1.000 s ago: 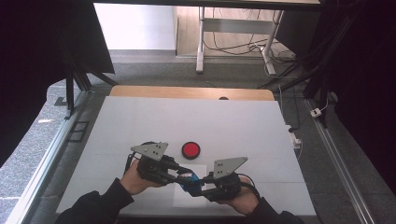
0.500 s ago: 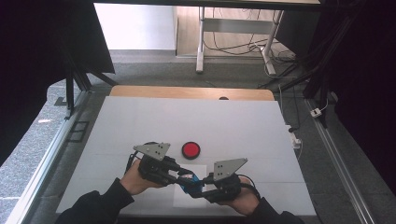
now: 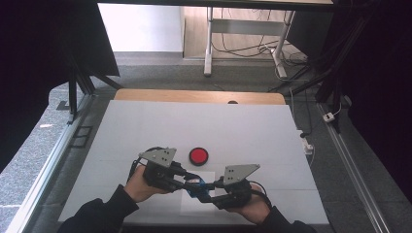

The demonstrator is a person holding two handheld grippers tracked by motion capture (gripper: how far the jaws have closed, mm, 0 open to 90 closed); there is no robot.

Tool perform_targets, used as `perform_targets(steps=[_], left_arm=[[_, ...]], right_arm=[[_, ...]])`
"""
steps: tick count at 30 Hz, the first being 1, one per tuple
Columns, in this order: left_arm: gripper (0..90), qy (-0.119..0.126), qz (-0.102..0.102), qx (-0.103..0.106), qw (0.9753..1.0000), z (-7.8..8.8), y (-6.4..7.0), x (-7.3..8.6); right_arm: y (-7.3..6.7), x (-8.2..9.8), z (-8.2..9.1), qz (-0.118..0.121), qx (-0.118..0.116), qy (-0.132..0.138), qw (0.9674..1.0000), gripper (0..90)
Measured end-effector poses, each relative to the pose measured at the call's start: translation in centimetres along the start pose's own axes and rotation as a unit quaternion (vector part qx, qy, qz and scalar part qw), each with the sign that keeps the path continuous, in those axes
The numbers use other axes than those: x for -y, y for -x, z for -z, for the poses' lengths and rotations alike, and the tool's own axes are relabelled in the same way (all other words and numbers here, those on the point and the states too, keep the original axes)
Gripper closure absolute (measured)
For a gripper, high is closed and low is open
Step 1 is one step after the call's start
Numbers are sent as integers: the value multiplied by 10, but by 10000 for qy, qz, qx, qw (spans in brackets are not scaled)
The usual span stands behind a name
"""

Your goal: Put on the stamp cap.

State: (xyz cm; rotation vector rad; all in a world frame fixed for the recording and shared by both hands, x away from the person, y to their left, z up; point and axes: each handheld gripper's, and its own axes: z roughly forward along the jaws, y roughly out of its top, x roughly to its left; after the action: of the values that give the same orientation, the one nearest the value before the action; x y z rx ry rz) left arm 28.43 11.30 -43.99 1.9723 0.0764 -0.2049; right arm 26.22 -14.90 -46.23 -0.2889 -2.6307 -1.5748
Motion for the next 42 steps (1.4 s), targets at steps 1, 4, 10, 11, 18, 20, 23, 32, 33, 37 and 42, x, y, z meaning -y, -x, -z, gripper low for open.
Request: perform_targets(steps=[1,4,10,11,18,20,23,32,33,37,42], left_arm=[[699,10,-1,-10,10000,1,0,0],[699,6,2,-57,10000,2,1,-1],[699,-6,21,-137,9999,5,2,-2],[699,-10,18,-154,9999,5,2,-2],[699,-57,55,-308,9995,9,3,-3],[699,-80,54,-346,9994,10,3,-4],[699,-128,87,-431,9990,12,4,-4],[699,-188,170,-685,9973,20,4,-4],[699,-193,187,-708,9971,21,4,-4],[698,-244,223,-823,9961,24,3,-3],[698,-317,286,-968,9944,27,3,-2]], right_arm=[[0,0,0,-5,3,5,10000,599],[0,0,0,-14,34,-3,10000,581],[0,1,3,-74,111,15,9999,571],[0,1,3,-73,133,16,9999,570],[2,2,5,-134,255,0,9996,542],[2,3,6,-164,301,-10,9994,531],[3,3,8,-212,385,-18,9990,505],[2,2,13,-345,733,-86,9967,424],[2,2,14,-359,761,-99,9964,412],[2,4,19,-456,943,-169,9944,357],[0,6,22,-532,1209,-264,9909,290]])
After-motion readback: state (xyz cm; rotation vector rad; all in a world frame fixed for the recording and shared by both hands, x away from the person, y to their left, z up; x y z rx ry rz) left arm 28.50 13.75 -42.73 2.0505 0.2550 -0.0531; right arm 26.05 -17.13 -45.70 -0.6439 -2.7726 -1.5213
